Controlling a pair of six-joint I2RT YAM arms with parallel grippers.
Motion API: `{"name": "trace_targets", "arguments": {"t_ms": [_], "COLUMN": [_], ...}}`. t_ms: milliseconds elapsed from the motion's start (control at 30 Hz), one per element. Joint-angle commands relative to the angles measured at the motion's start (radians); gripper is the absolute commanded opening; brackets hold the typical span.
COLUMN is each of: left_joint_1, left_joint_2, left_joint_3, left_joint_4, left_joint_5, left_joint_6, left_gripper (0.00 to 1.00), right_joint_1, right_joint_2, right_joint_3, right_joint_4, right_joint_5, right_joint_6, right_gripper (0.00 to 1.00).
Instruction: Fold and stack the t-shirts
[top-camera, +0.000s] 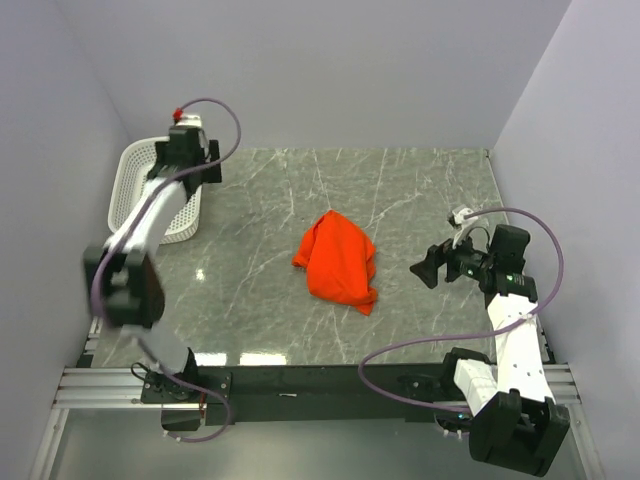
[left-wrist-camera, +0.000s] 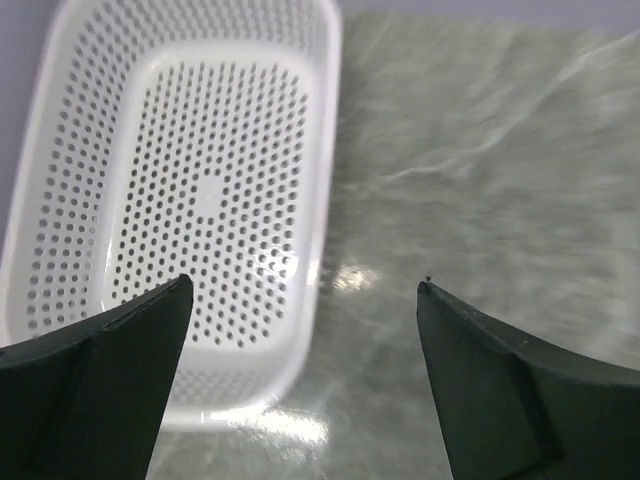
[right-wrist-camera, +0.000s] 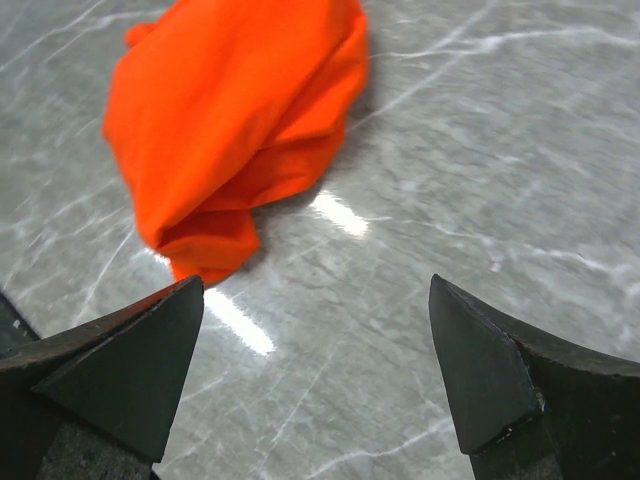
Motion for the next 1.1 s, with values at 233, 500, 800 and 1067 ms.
{"name": "trace_targets", "arguments": {"t_ms": [233,500,800,1067], "left_joint_1": [0.047,-0.117,-0.244,-0.335], "left_joint_2": [-0.601,-0.696,-0.472,-0.193], "left_joint_3": [-0.574,-0.890,-0.942,-0.766], "left_joint_4": [0.206,0.349,0.515,0.541], "left_joint_5": [0.853,0.869,0.692,0.687], "left_joint_6": [-0.395,-0.672,-0.807,-0.784], "left_gripper": [0.95,0.95,0.83,0.71], "right_joint_1": [0.360,0.592,0.663,0.655], "right_joint_2": [0.232,0.525,0.621,0.578], "right_joint_3": [0.145,0.253,0.270,0.248], "right_joint_4": [-0.014,0.014,0.006,0.013], "right_joint_5": [0.115,0.218,0.240,0.323], "right_joint_6": [0.050,0.264,0.302,0.281], "right_gripper": [0.89,0.78,0.56,0.10]}}
